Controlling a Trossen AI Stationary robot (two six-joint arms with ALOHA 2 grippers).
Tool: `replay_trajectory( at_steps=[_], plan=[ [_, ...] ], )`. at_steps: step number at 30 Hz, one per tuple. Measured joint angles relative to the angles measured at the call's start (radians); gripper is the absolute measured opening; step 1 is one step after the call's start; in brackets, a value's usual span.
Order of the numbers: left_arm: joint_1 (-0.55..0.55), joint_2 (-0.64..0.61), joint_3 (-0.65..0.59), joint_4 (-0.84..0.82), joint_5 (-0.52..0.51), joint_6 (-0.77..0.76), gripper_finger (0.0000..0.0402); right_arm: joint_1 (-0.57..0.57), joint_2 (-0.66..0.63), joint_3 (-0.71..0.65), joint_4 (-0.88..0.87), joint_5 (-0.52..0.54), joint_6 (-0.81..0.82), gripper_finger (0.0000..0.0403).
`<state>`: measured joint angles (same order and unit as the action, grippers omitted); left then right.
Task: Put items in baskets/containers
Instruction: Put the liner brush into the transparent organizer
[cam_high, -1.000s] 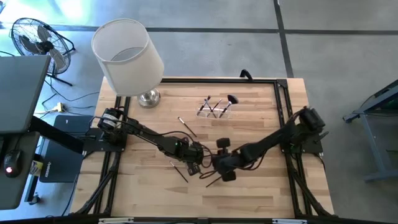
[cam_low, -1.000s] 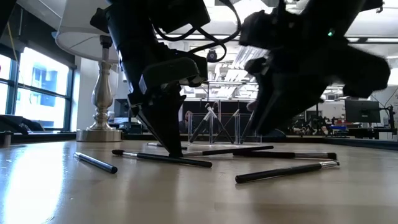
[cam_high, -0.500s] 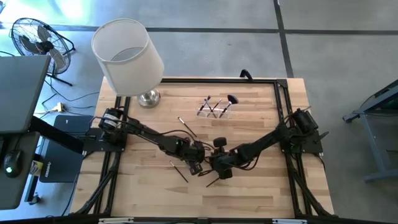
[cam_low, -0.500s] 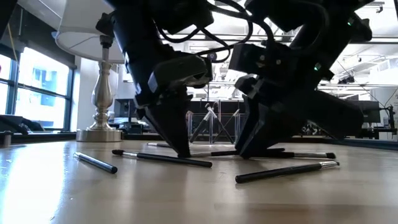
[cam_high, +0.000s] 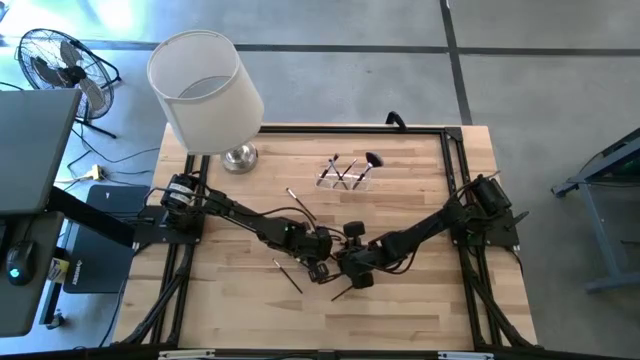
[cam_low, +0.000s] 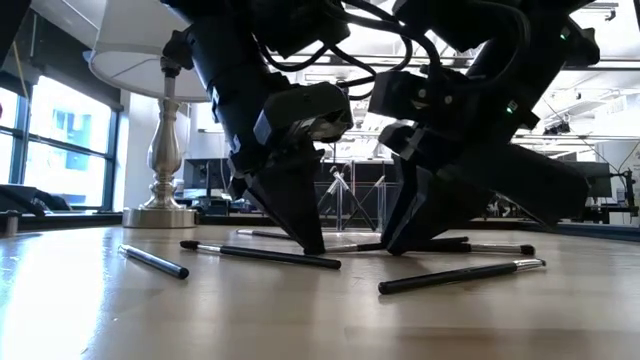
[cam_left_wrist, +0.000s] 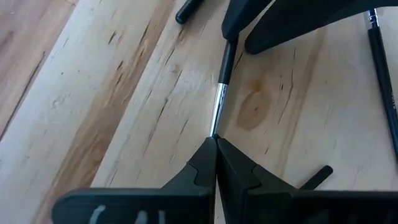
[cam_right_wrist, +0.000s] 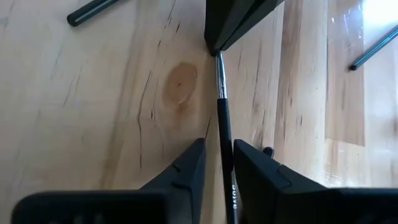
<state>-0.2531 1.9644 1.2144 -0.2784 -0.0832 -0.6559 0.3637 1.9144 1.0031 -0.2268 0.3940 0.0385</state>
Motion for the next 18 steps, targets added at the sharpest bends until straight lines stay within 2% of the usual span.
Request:
replay_trajectory(
  at_steps=[6, 13, 18],
  plan=[
    [-0.002, -0.004, -0.001, 0.085, 0.046, 0.004, 0.0, -0.004, 0.001, -0.001, -0.018, -0.022, 0.009, 0.0013],
    [-0.002, -0.006, -0.001, 0.119, 0.074, 0.005, 0.0, -0.004, 0.002, -0.003, -0.019, -0.022, 0.008, 0.0021],
    [-0.002, -0.008, 0.0, 0.105, 0.077, 0.007, 0.0, -0.004, -0.013, -0.005, -0.024, -0.025, 0.006, 0.0011]
  ],
)
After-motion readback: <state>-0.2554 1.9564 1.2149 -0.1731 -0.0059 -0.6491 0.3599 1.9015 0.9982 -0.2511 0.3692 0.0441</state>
